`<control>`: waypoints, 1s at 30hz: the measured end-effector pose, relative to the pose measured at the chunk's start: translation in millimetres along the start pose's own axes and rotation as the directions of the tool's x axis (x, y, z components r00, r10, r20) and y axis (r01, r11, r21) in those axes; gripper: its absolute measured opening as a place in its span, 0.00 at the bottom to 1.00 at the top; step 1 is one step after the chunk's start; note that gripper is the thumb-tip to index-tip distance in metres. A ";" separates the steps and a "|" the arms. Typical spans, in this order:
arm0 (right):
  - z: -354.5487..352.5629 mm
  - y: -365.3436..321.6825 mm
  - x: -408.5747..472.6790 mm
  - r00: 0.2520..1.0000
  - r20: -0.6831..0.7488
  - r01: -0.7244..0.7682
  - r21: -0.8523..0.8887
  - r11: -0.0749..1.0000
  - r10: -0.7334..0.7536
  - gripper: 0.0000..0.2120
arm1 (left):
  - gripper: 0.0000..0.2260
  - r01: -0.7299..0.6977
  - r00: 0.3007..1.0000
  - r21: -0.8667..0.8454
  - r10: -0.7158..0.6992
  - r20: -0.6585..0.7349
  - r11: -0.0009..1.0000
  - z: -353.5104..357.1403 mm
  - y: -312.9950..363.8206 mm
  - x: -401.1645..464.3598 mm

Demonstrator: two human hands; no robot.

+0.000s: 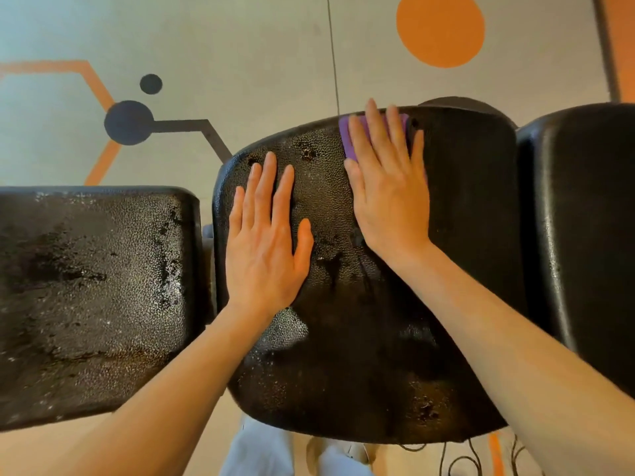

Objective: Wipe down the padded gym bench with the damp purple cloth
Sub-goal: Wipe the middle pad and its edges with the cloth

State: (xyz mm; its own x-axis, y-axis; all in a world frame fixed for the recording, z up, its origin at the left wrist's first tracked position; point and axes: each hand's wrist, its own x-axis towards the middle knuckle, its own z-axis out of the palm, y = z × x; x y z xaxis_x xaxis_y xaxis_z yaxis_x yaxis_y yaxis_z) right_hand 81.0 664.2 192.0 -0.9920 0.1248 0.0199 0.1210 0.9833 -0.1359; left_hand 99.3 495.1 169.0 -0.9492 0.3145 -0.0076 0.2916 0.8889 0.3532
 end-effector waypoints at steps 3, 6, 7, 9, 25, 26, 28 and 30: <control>9.0 -11.0 -12.7 1.000 -0.010 0.016 -0.014 1.000 -0.016 0.23 | 0.28 -0.010 1.000 -0.004 0.010 -0.013 1.000 1.0 -0.2 0.0; -1.2 -13.8 -108.4 0.981 0.155 0.118 -0.006 0.993 -0.116 0.24 | 0.28 -0.010 1.000 -0.008 0.010 0.002 1.000 1.3 -1.0 -0.5; -1.3 -11.7 -113.8 0.976 0.173 0.135 0.000 0.991 -0.133 0.24 | 0.28 -0.003 1.000 -0.005 0.003 0.003 1.000 1.0 -1.5 -0.7; 4.8 -14.0 -71.2 0.986 0.112 0.118 0.020 0.993 -0.120 0.23 | 0.28 -0.009 1.000 0.008 0.009 -0.002 1.000 1.1 -1.2 0.0; 7.2 -23.1 -12.9 0.999 0.000 -0.046 0.001 0.999 0.046 0.24 | 0.27 -0.032 0.999 0.018 0.032 -0.014 0.999 2.7 -2.6 -0.8; 6.8 -24.1 -43.6 0.999 0.037 -0.009 -0.006 1.000 0.009 0.24 | 0.27 -0.033 0.999 0.020 0.033 -0.010 0.999 2.7 -2.6 -0.6; -0.3 -28.7 -116.7 0.988 0.149 0.040 0.003 0.999 -0.040 0.25 | 0.27 -0.026 1.000 0.022 0.026 -0.002 0.999 3.1 -2.8 -0.7; -1.3 -21.7 -134.0 0.977 0.194 0.081 0.012 0.997 -0.082 0.25 | 0.27 -0.016 1.000 0.023 0.016 -0.006 1.000 3.7 -2.6 -1.5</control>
State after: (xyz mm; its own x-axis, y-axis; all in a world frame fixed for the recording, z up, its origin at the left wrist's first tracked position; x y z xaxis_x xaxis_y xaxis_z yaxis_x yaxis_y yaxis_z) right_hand 211.4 626.3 193.5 -0.9867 0.0158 -0.1620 0.0397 0.9886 -0.1454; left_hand 100.5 493.6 164.7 -0.9452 0.3265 0.0037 0.3091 0.8911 0.3321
